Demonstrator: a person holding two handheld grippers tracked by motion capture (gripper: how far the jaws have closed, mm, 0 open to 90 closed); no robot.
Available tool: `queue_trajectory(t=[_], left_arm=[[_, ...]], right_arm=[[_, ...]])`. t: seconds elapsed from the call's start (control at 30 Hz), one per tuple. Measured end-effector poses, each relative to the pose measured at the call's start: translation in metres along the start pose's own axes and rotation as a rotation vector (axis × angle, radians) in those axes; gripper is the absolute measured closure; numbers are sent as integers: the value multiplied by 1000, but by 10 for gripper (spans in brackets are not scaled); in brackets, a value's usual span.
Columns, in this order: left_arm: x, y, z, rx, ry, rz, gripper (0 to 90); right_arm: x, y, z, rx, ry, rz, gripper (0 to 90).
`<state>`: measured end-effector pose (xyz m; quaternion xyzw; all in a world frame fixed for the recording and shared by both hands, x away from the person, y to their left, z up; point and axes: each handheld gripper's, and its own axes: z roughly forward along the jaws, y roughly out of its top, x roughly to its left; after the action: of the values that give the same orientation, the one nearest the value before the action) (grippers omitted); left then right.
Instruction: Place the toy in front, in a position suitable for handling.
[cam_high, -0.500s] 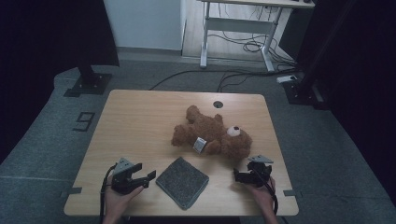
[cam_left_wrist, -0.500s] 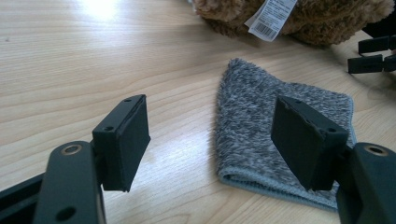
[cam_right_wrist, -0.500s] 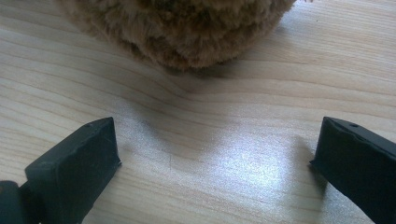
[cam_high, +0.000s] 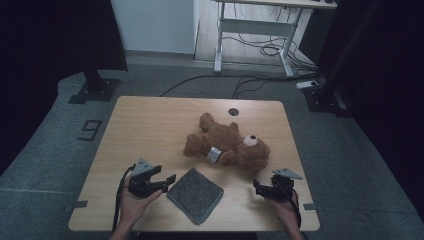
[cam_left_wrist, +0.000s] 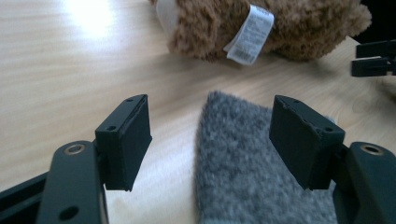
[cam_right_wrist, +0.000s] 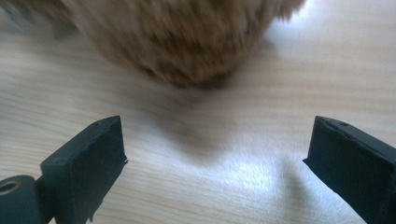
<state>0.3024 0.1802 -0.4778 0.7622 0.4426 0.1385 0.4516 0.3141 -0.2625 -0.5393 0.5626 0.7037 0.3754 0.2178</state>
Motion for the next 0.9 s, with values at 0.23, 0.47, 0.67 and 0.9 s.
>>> queue_trajectory(t=[0.23, 0.47, 0.67, 0.9], left_arm=[[4, 29, 22, -9, -23, 17, 276], [5, 47, 49, 45, -21, 57, 243], [13, 59, 75, 95, -3, 57, 220], [14, 74, 101, 101, 1, 44, 208]], right_arm=[[3, 28, -15, -47, 31, -27, 0], [-1, 49, -19, -91, 54, -2, 0], [-1, 61, -8, -96, 68, -11, 0], [1, 72, 11, -73, 85, -5, 0]])
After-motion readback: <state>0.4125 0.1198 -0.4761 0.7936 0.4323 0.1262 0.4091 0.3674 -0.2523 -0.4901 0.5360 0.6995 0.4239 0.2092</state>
